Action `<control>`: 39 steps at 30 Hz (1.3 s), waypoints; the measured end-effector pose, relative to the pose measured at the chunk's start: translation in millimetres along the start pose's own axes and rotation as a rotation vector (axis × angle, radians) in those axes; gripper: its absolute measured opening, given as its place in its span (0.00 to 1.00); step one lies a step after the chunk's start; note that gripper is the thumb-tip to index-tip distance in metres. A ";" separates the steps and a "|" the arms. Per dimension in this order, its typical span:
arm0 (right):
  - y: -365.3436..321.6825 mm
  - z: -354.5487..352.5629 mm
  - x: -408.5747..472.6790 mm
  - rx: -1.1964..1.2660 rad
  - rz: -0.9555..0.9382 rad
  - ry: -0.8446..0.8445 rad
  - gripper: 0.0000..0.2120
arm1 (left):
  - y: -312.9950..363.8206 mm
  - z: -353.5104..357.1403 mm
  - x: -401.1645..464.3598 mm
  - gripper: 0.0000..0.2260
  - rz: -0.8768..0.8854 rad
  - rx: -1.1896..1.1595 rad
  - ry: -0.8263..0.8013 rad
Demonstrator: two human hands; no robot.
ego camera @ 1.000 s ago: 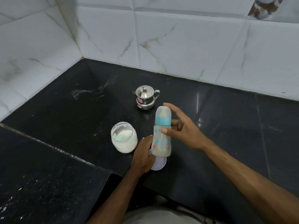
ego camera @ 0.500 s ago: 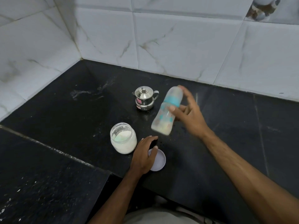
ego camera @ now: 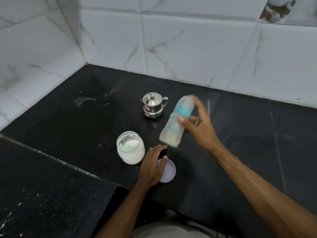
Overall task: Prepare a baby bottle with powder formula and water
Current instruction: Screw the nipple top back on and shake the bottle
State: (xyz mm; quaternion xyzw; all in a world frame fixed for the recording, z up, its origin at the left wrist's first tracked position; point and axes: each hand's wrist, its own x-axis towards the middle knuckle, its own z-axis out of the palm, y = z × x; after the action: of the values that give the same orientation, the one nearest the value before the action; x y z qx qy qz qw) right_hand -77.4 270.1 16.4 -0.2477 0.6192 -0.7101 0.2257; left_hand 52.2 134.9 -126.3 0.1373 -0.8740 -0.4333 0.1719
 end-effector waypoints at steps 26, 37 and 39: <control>6.6 6.7 -7.7 -0.089 0.049 -0.248 0.35 | -2.2 -0.3 2.0 0.15 0.010 -0.054 -0.022; 7.8 4.9 -7.4 -0.072 0.033 -0.202 0.35 | 2.2 -2.1 0.9 0.13 -0.002 -0.041 -0.009; 0.6 0.1 2.8 0.026 0.002 0.006 0.35 | 1.6 -0.7 -0.5 0.17 0.023 0.022 0.008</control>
State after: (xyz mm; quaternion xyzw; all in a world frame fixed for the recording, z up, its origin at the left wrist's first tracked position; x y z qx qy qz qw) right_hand -79.5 268.2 16.1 -0.2420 0.6107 -0.7188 0.2277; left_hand 52.7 135.5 -124.7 0.1308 -0.8796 -0.4211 0.1787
